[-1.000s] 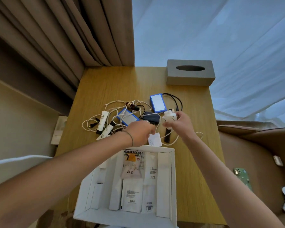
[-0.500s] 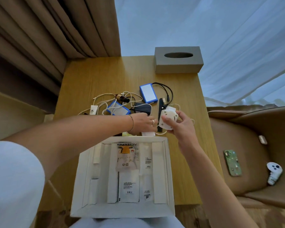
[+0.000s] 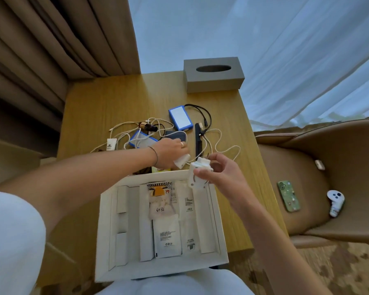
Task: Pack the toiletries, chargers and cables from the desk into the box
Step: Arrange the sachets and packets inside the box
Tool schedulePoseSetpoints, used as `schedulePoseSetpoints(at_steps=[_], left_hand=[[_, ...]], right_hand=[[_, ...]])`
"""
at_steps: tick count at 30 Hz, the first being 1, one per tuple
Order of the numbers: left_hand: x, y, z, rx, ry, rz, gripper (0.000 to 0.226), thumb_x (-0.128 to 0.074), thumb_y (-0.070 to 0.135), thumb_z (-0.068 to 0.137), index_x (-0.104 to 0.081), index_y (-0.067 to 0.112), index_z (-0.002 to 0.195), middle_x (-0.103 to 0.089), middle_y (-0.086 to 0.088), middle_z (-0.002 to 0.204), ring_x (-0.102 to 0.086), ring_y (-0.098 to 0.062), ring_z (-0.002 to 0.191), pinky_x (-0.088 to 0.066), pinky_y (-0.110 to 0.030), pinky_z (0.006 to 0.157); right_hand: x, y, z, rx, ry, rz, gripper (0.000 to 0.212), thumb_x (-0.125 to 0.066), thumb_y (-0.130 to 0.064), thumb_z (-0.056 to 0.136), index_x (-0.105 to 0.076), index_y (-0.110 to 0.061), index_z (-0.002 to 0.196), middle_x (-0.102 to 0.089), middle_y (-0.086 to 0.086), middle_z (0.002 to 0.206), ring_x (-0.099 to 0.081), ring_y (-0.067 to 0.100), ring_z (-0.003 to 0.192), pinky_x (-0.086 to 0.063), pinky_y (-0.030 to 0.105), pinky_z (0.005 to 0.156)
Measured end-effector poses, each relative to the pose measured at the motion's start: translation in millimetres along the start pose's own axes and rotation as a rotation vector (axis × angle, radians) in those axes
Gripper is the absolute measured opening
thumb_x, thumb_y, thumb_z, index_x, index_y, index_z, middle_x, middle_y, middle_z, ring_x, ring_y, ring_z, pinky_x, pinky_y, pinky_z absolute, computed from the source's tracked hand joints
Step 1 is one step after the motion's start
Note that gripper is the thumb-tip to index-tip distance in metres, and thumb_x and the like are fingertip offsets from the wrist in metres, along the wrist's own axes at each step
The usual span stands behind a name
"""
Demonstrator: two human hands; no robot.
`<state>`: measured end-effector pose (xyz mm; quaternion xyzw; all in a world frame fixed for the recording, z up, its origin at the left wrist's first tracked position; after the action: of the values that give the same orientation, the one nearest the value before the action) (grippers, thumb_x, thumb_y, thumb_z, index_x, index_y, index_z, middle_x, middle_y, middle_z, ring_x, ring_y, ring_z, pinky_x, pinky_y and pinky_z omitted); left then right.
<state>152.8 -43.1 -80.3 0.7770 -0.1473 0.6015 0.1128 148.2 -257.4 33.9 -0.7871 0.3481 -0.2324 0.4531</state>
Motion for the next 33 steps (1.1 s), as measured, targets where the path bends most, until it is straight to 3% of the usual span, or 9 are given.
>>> schedulePoseSetpoints(at_steps=[4,8,11,14,16,21,27,30,33], left_hand=[[29.8,-19.5,-36.8,0.371,0.152,-0.315,0.064,-0.074,0.059,0.071,-0.051,0.027,0.122,-0.062,-0.003,0.111,-0.053,-0.017,0.093,-0.045,-0.031,0.066],[62.1,-24.7,-79.8,0.620,0.325,-0.594,0.070,-0.080,0.055,0.070,-0.050,0.025,0.125,-0.062,-0.004,0.112,-0.060,-0.022,0.099,-0.055,-0.034,0.071],[86.1,-14.1,-113.2,0.671,0.489,-0.804,0.069,-0.082,0.048,0.073,-0.046,0.027,0.127,-0.063,-0.003,0.114,-0.065,-0.020,0.097,-0.062,-0.036,0.072],[103.8,10.1,-142.7,0.681,0.620,-0.990,0.062,-0.079,0.044,0.078,-0.044,0.033,0.129,-0.061,0.005,0.102,-0.066,-0.008,0.083,-0.058,-0.020,0.061],[107.9,29.1,-156.7,0.675,0.656,-1.111,0.051,-0.076,0.046,0.079,-0.051,0.029,0.121,-0.061,0.006,0.099,-0.066,-0.006,0.075,-0.054,-0.018,0.055],[88.2,75.5,-181.6,0.758,0.531,-1.248,0.057,-0.063,0.071,0.069,-0.059,0.020,0.094,-0.062,0.004,0.080,-0.058,-0.004,0.061,-0.046,-0.020,0.052],[30.9,126.4,-191.2,0.774,0.248,-1.295,0.047,-0.052,0.062,0.093,-0.063,0.017,0.098,-0.067,-0.001,0.089,-0.063,-0.019,0.080,-0.052,-0.040,0.072],[11.4,141.6,-191.7,0.776,0.116,-1.280,0.041,-0.047,0.057,0.097,-0.063,0.022,0.112,-0.068,-0.001,0.114,-0.063,-0.022,0.099,-0.052,-0.041,0.086],[-1.0,149.3,-190.5,0.802,-0.057,-1.178,0.035,-0.049,0.057,0.097,-0.055,0.026,0.112,-0.067,-0.001,0.102,-0.066,-0.023,0.090,-0.056,-0.039,0.073]], right_hand=[[-8.3,4.5,-12.2,0.011,-0.087,-0.249,0.035,-0.087,-0.025,0.075,-0.066,-0.027,0.103,-0.076,-0.001,0.097,-0.074,0.017,0.087,-0.060,0.030,0.079],[-22.6,14.5,-20.7,0.067,-0.196,-0.621,0.036,-0.087,-0.034,0.072,-0.066,-0.028,0.101,-0.070,-0.008,0.096,-0.068,0.009,0.084,-0.055,0.025,0.073],[-37.4,24.9,-23.6,0.085,-0.284,-0.873,0.039,-0.085,-0.038,0.075,-0.065,-0.028,0.107,-0.066,-0.012,0.097,-0.063,0.007,0.085,-0.057,0.030,0.077],[-52.4,41.0,-24.3,0.078,-0.367,-1.049,0.041,-0.084,-0.037,0.076,-0.066,-0.024,0.112,-0.067,-0.008,0.104,-0.063,0.012,0.090,-0.057,0.032,0.081],[-59.2,54.4,-23.0,0.042,-0.409,-1.134,0.044,-0.084,-0.036,0.077,-0.065,-0.020,0.113,-0.066,-0.005,0.105,-0.062,0.016,0.093,-0.053,0.029,0.079],[-70.8,83.8,-20.0,0.003,-0.438,-1.262,0.044,-0.087,-0.038,0.074,-0.066,-0.016,0.106,-0.065,-0.003,0.098,-0.060,0.015,0.085,-0.050,0.026,0.071],[-79.6,99.7,-22.4,0.088,-0.472,-1.449,0.037,-0.087,-0.039,0.072,-0.057,-0.026,0.087,-0.055,-0.011,0.077,-0.049,0.006,0.067,-0.037,0.023,0.052],[-81.2,101.4,-22.9,0.153,-0.496,-1.517,0.034,-0.085,-0.037,0.075,-0.056,-0.027,0.089,-0.052,-0.012,0.079,-0.046,0.005,0.067,-0.036,0.024,0.055],[-82.8,102.7,-23.0,0.223,-0.514,-1.590,0.029,-0.082,-0.036,0.078,-0.068,-0.024,0.101,-0.066,-0.005,0.098,-0.059,0.017,0.088,-0.048,0.030,0.072]])
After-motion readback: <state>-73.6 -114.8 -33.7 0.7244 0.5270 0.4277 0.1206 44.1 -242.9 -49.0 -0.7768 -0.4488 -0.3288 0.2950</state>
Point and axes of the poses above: each hand's wrist, its own z-axis towards the middle knuckle, its own x-axis out of the back of the hand, y = z × x, the point moved 3 cm from there along z, towards the middle knuckle
